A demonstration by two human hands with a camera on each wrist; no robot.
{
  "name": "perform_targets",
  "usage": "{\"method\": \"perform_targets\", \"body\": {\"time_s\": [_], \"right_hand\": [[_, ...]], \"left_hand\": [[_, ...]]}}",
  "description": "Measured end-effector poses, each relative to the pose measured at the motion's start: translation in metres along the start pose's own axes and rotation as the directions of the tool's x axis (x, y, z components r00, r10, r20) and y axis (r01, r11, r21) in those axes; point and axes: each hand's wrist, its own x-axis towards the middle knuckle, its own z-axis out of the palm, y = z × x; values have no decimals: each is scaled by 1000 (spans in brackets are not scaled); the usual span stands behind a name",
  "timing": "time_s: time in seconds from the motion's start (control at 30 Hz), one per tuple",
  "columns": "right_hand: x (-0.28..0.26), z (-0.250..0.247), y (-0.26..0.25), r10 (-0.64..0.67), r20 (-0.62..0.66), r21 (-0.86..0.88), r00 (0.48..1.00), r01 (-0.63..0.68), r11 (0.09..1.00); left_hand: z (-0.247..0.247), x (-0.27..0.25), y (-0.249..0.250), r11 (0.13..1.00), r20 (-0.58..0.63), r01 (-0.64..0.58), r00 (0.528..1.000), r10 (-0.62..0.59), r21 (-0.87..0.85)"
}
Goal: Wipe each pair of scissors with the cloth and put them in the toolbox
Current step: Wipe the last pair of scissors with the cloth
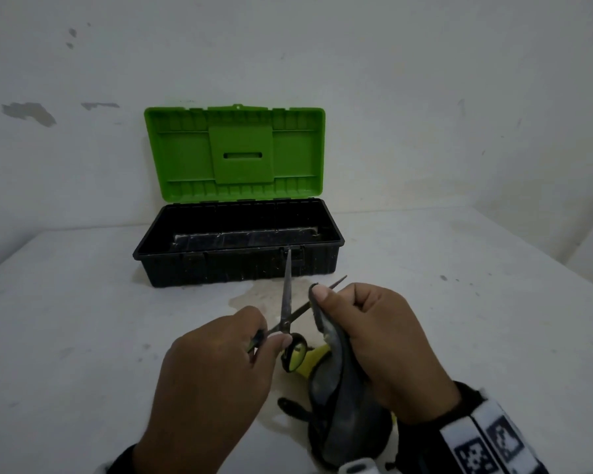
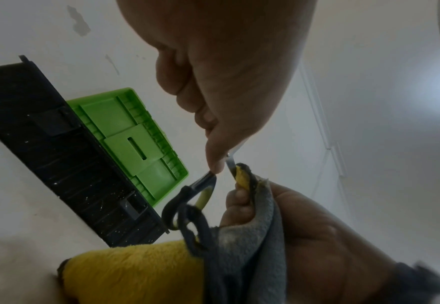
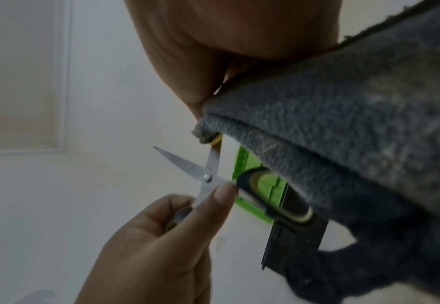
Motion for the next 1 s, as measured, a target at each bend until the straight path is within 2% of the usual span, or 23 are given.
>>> {"method": "perform_targets", "body": {"time_s": [0.13, 0.3, 0.43, 0.5, 0.6, 0.67, 0.8, 0.9, 1.0], "right_hand": [[9, -8, 0, 13, -71, 35, 997, -10, 999], [-1, 0, 1, -28, 15, -38, 999, 29, 999], [12, -9, 1, 4, -52, 27, 999, -3, 1000], [19, -15, 2, 3, -103, 69, 995, 4, 998], [23, -25, 2, -50, -136, 84, 989, 61, 995], [19, -27, 0, -120, -78, 23, 990, 122, 992], [5, -21, -2, -225, 143, 19, 964, 224, 974], [0, -14, 0, -198, 258, 31, 946, 197, 980], [-3, -5, 2, -160, 288, 14, 944, 163, 987]], "left_hand": [[3, -2, -1, 1000, 14, 6, 1000, -6, 1], [3, -3, -1, 1000, 14, -14, 1000, 14, 2], [4, -4, -1, 1000, 31, 0, 1000, 1, -26], [3, -4, -2, 996, 38, 62, 998, -59, -67], [3, -2, -3, 931, 13, 296, 954, -300, -214], [1, 1, -5, 863, 92, 410, 911, -402, -295], [-8, 4, -5, 757, 274, 476, 879, -390, -448], [-12, 5, 0, 688, 377, 517, 853, -362, -510], [-13, 6, 3, 627, 443, 555, 827, -346, -547]]}}
